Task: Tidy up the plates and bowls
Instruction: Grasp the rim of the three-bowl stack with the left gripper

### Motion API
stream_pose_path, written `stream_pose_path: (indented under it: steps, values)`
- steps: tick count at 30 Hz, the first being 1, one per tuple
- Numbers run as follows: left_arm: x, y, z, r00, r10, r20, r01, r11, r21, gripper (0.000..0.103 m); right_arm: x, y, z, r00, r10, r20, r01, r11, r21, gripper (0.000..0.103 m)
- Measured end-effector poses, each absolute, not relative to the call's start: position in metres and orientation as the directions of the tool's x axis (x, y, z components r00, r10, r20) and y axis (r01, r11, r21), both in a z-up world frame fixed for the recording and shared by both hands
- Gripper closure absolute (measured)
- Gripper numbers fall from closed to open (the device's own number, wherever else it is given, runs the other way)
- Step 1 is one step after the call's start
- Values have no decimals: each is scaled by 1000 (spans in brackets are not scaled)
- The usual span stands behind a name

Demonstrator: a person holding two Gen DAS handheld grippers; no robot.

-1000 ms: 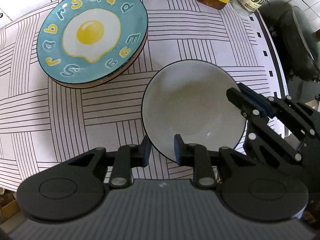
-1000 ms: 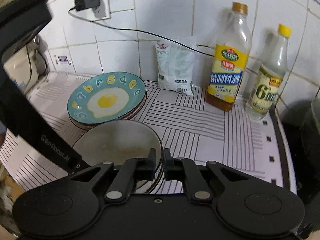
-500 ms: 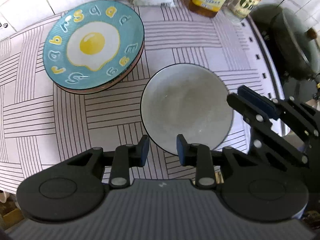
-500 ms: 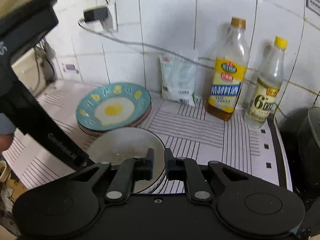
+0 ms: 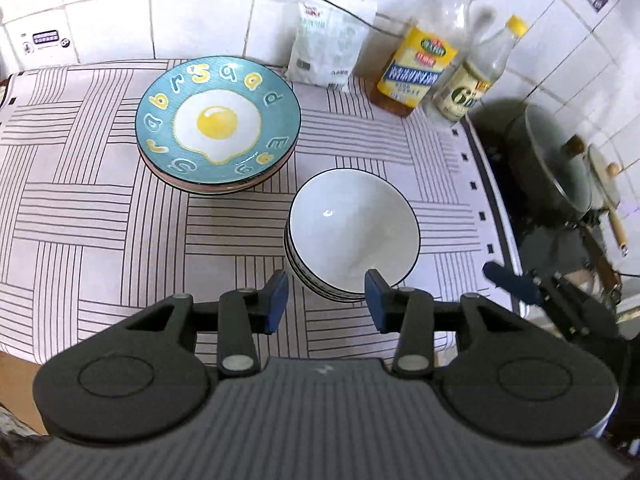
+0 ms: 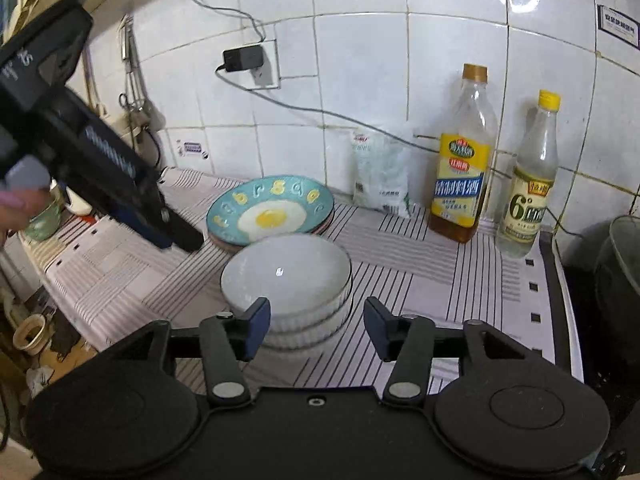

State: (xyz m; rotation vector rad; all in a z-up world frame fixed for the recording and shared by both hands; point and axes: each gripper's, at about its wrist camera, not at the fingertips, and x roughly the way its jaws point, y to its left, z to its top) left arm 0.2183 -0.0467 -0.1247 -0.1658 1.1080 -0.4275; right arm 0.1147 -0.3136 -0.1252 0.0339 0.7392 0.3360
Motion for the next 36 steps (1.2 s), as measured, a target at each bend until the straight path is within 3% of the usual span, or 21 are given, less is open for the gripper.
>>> stream_pose_path:
  steps: [12, 16, 18, 23, 36]
  values:
    - [200, -24, -154, 412, -511, -754, 247, 860, -448, 56, 106, -310, -166, 640, 318, -699, -299, 942, 155, 32]
    - [209, -20, -166, 456, -534, -712, 241, 844, -479, 49, 109, -303, -187, 644, 320, -695, -307, 940, 149, 25]
    - [222, -19, -175, 450, -551, -703, 206, 830, -519, 48, 111, -297, -201, 649, 325, -688, -320, 937, 140, 11]
    - [251, -26, -206, 419, -567, -709, 184, 818, -545, 43, 133, -283, -232, 652, 327, -684, -334, 934, 128, 9]
    - [284, -49, -259, 301, -623, -722, 179, 780, -599, 46, 174, -266, -263, 694, 371, -617, -357, 921, 152, 6]
